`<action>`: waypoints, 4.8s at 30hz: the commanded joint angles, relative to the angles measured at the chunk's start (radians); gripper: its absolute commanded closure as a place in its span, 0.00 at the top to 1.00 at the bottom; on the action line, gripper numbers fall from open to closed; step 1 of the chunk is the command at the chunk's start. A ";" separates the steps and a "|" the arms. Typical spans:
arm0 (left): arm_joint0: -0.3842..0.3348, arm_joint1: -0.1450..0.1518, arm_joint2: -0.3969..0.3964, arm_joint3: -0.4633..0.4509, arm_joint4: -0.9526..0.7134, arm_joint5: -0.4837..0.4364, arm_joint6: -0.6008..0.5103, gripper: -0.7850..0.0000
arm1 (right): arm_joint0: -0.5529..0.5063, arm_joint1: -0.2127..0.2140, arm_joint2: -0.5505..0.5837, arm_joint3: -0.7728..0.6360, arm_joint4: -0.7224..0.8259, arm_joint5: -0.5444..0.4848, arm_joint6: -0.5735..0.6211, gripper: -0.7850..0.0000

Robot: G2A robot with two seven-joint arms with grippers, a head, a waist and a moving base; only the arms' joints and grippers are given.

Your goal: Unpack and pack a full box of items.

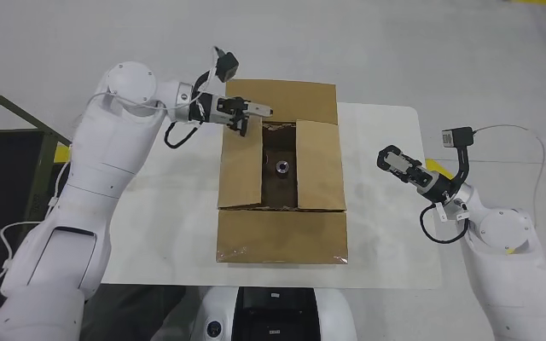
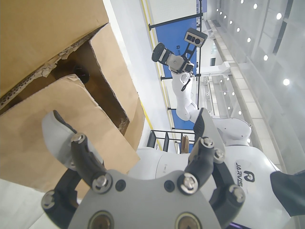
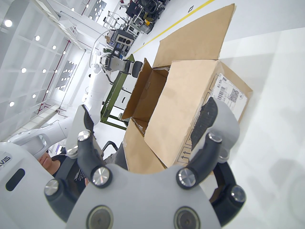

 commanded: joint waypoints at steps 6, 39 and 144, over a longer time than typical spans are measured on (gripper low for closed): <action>-0.018 -0.013 0.056 0.003 0.044 0.018 0.036 1.00 | 0.000 0.000 0.000 0.000 0.000 0.000 0.000 1.00; -0.016 -0.028 0.078 0.014 0.022 0.042 0.092 1.00 | 0.000 0.000 0.000 0.000 0.000 0.000 0.000 1.00; -0.128 -0.136 0.055 0.673 -0.053 -0.484 0.349 1.00 | 0.000 0.000 0.000 0.000 0.000 0.000 0.000 1.00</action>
